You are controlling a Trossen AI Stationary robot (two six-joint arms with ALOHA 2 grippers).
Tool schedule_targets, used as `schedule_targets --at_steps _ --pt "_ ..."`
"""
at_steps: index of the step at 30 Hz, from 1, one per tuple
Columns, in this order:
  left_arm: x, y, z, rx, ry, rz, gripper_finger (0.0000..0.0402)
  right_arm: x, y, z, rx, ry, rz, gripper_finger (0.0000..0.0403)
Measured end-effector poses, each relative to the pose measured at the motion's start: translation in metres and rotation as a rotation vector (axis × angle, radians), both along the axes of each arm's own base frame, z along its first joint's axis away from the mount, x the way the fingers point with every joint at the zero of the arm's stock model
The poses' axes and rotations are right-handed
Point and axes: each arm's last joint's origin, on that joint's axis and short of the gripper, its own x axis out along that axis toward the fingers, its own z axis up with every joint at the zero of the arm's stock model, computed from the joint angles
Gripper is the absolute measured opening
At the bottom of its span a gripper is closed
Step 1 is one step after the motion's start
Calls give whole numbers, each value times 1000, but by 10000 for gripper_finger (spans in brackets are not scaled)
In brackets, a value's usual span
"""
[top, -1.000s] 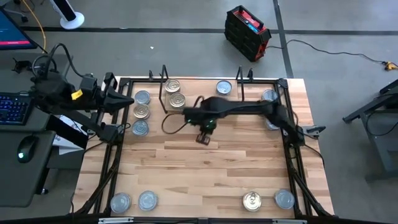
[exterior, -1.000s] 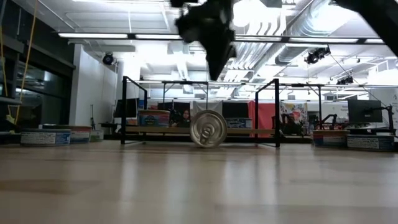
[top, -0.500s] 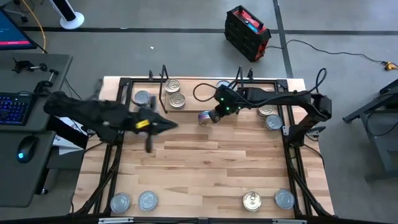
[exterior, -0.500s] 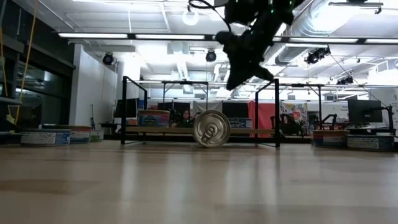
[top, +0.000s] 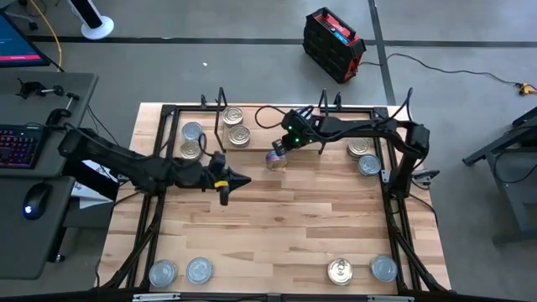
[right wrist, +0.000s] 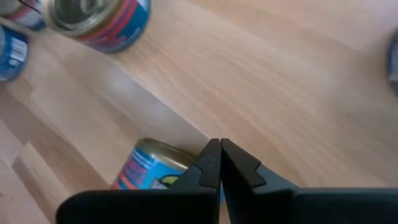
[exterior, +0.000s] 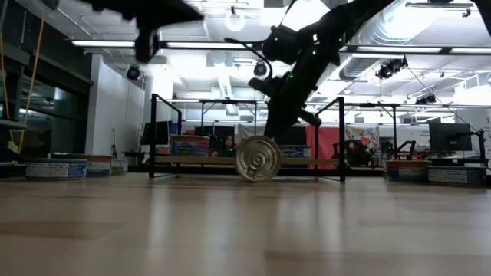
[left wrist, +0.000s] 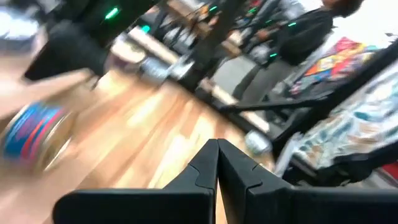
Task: Stack canned seafood by type on shelf
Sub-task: Stack the blue pink tuna can on top of the other blue pink tuna can on the shelf
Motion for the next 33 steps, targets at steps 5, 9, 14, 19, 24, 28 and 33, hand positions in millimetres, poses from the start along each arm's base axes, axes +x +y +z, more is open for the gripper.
schedule_targets --at_steps 5,9,14,19,24,28,33 --pt "-3 3 -39 -31 114 65 0 3 2 -7 28 10 31 0" --pt "3 5 -62 -26 200 88 0 7 10 -10 31 16 50 0" --pt "18 10 -95 12 308 119 0 10 17 -9 25 4 39 0" --pt "28 19 -123 3 386 169 0 14 31 -9 45 -2 46 0" --pt "33 26 -135 -6 390 199 0 19 52 -9 76 -10 66 0" --pt "35 30 -135 -11 381 213 0 22 75 -8 160 -27 144 0" --pt "37 29 -131 -30 353 150 0 19 97 8 164 -57 193 0"
